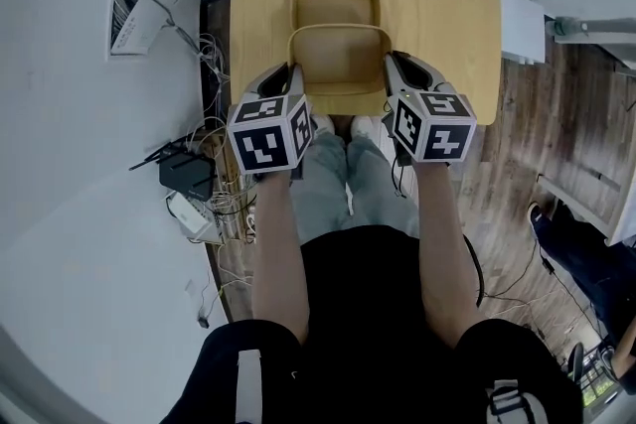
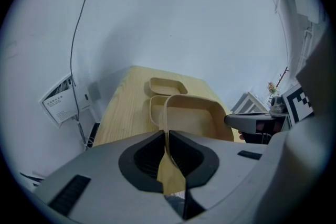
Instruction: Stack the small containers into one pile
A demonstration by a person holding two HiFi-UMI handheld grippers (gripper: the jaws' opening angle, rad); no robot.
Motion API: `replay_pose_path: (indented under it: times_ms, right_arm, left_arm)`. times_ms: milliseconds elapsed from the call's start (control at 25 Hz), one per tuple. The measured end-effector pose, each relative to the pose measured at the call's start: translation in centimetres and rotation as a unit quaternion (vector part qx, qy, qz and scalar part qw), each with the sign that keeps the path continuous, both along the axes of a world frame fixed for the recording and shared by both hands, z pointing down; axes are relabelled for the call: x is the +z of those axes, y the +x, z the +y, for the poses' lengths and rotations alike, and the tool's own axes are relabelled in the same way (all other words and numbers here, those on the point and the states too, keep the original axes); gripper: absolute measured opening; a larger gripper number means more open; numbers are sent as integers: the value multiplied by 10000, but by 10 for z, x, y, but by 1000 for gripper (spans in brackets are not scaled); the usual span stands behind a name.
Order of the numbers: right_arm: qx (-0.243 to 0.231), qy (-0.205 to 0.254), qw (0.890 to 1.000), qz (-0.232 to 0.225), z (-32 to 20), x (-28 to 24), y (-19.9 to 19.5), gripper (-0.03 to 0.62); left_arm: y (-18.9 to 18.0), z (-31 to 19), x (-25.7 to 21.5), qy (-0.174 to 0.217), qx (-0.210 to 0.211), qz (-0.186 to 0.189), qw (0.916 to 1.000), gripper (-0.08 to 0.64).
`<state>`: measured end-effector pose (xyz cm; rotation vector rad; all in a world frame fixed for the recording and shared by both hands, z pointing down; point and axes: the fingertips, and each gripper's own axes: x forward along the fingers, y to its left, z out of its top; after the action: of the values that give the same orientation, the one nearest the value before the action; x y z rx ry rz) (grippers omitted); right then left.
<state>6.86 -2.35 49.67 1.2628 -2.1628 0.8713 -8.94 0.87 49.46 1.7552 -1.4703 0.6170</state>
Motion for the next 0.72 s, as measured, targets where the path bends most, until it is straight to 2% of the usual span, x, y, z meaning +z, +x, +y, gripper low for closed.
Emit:
replay_pose_path:
  times_ms: [400, 720]
  right_arm:
    - [-57, 709, 9971, -263, -38, -70, 4, 34]
    - [-116, 1098, 9924, -548, -60, -114, 3, 31]
  left_arm:
    - [4, -35, -73, 718, -51, -122, 9973, 35]
    - [5, -51, -121, 1130, -131, -207, 9933, 36]
